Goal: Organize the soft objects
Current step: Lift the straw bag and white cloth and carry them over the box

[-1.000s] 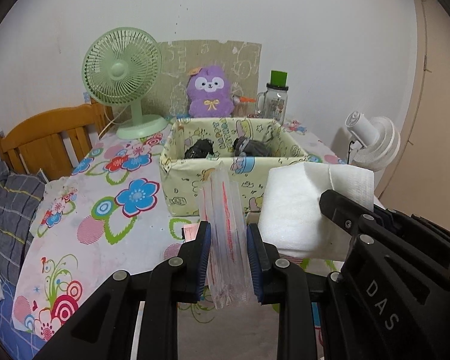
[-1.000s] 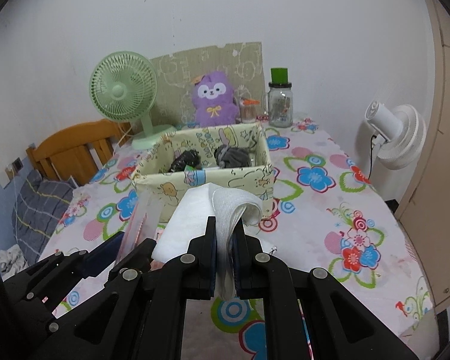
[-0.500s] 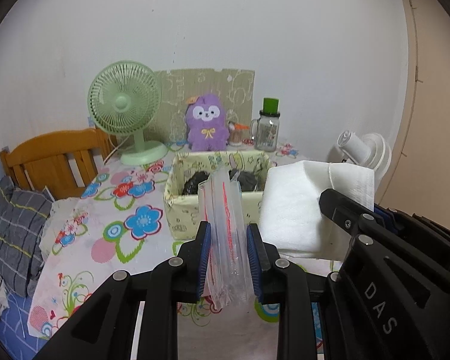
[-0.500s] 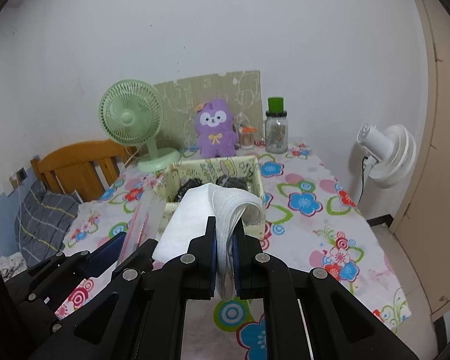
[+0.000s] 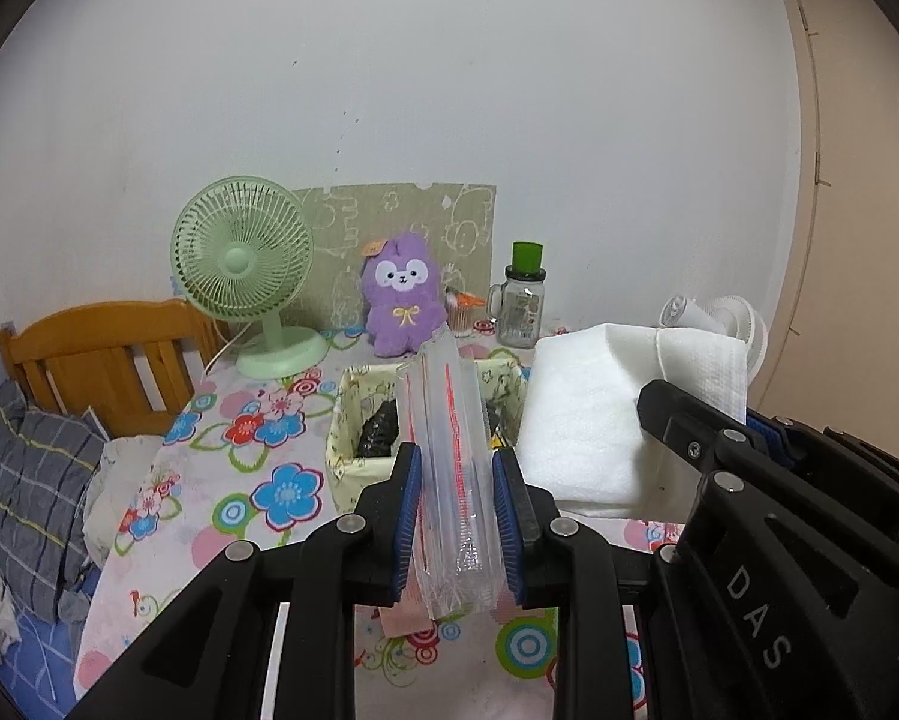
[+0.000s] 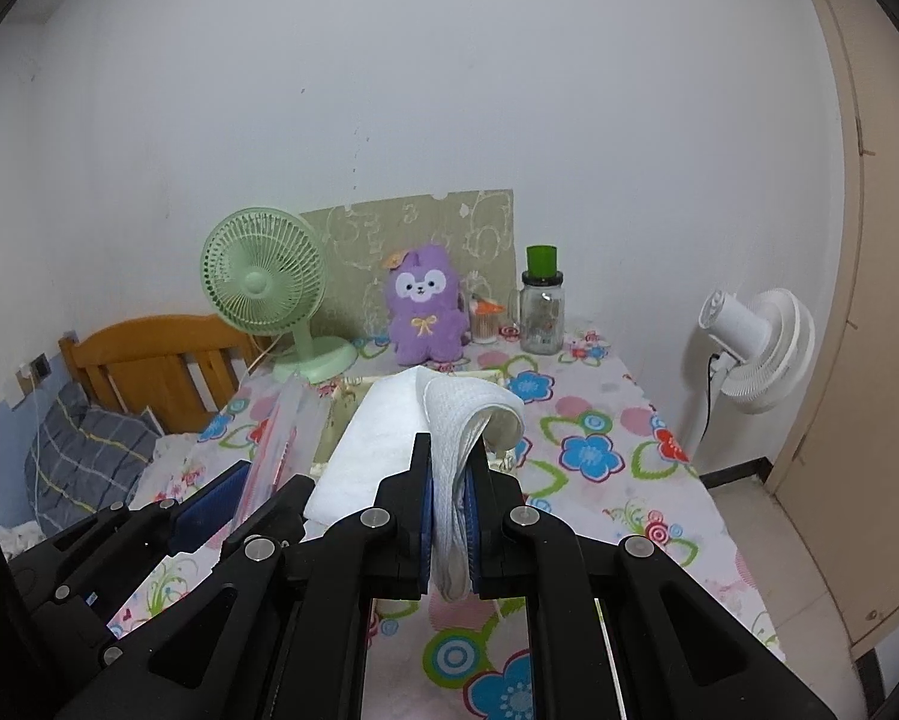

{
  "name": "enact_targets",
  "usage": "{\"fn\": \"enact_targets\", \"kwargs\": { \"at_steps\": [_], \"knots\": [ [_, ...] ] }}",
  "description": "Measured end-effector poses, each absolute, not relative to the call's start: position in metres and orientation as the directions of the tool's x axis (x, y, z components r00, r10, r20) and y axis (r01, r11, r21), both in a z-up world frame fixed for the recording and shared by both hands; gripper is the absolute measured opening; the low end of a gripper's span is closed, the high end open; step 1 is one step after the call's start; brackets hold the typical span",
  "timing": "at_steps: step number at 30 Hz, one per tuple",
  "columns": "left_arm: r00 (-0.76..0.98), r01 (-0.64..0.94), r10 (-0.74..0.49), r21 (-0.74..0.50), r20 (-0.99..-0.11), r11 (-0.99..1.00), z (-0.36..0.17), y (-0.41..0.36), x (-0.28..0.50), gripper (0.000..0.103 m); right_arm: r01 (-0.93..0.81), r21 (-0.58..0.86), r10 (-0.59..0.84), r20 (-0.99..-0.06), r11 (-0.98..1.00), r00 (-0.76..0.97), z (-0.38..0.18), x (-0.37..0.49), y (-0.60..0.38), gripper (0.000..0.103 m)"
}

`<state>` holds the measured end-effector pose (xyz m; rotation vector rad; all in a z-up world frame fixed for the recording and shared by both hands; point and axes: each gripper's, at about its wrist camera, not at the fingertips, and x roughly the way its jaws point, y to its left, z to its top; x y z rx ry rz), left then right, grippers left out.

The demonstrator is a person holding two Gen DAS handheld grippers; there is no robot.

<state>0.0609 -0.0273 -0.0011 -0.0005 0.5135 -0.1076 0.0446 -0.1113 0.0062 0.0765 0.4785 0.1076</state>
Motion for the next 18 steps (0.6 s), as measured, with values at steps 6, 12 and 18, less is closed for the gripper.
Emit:
{"fn": "enact_targets", "kwargs": {
  "at_steps": [6, 12, 18],
  "knots": [
    [0.867, 0.104, -0.102, -0.023, -0.487, 0.994, 0.005, -0.028, 0.073, 0.023, -0.086, 0.101, 0.123, -0.456, 0.991, 0.881, 0.013, 0.057, -0.112, 0.012],
    [0.868, 0.099, -0.096, -0.019, -0.487, 0.995, 0.008, -0.027, 0.089, 0.023, -0.092, 0.103, 0.129, -0.455, 0.990, 0.881, 0.016, 0.075, -0.112, 0.012],
    [0.866, 0.091, -0.087, -0.017, -0.492, 0.996, 0.008, -0.026, 0.112, 0.023, -0.102, 0.103, 0.138, -0.460, 0.989, 0.877, 0.016, 0.101, -0.110, 0.011]
  ]
}}
